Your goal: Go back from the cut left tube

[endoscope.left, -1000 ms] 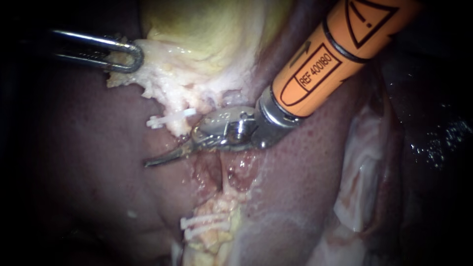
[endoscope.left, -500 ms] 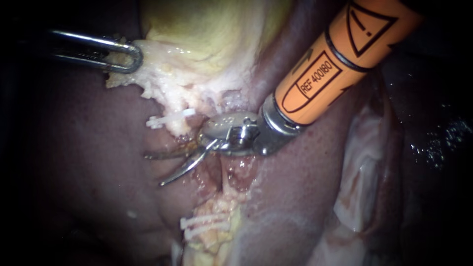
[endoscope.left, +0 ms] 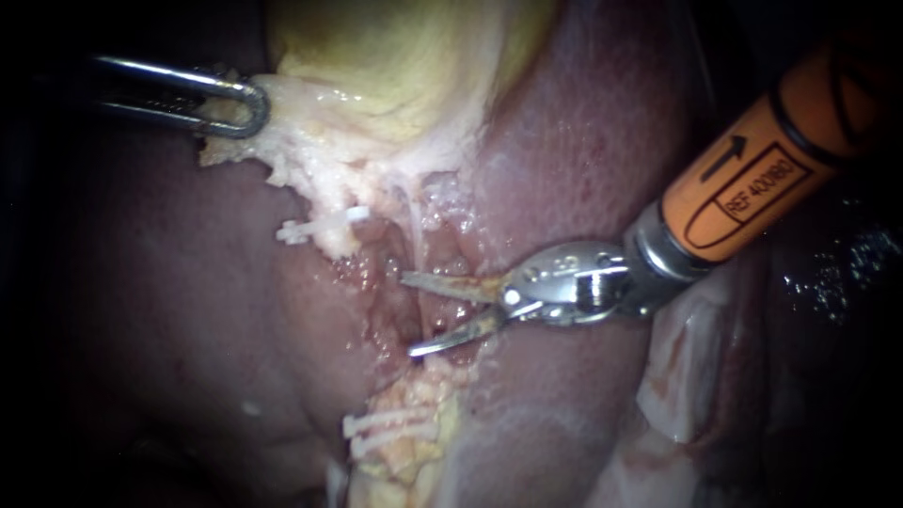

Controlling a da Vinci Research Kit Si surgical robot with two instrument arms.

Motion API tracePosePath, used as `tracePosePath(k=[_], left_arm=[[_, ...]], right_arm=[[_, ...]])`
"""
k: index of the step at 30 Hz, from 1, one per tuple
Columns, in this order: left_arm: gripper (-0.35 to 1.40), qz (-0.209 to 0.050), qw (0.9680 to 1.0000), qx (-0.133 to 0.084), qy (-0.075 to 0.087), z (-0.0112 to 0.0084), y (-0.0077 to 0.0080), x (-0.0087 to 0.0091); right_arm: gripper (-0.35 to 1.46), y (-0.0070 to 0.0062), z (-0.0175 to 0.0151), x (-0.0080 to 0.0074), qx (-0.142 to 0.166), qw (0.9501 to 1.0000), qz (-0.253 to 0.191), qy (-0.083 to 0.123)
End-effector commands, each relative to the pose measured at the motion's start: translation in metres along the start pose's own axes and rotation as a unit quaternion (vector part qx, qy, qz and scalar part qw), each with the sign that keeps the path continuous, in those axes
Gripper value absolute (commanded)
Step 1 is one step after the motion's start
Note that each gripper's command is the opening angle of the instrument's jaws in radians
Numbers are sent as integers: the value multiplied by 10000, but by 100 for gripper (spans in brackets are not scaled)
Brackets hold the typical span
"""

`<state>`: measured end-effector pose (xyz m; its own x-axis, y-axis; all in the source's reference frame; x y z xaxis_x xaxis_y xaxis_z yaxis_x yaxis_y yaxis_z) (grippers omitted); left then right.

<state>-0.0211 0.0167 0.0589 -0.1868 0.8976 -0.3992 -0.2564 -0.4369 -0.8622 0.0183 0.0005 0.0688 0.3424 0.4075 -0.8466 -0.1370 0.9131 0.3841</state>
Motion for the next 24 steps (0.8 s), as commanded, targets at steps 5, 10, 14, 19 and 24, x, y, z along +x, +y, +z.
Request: tracePosePath(k=[5, 10, 14, 19, 24], left_arm=[[-35, -3, 10000, 2, -1, 1, -1, -1], [-35, -3, 10000, 3, 0, 1, 0, -1], [-35, -1, 10000, 9, 3, 2, 0, -1], [-35, 6, 10000, 19, 8, 6, -1, -4], [-35, 34, 10000, 10, 3, 17, -7, -12]], right_arm=[[145, 9, -33, -10, -390, 9983, -405, -171], [145, 19, -58, -15, -394, 9974, -560, -241], [145, 23, -76, -16, -223, 9976, -612, -241], [145, 29, -95, -16, -138, 9980, -573, -240], [145, 33, -103, -15, -125, 9981, -561, -241]])
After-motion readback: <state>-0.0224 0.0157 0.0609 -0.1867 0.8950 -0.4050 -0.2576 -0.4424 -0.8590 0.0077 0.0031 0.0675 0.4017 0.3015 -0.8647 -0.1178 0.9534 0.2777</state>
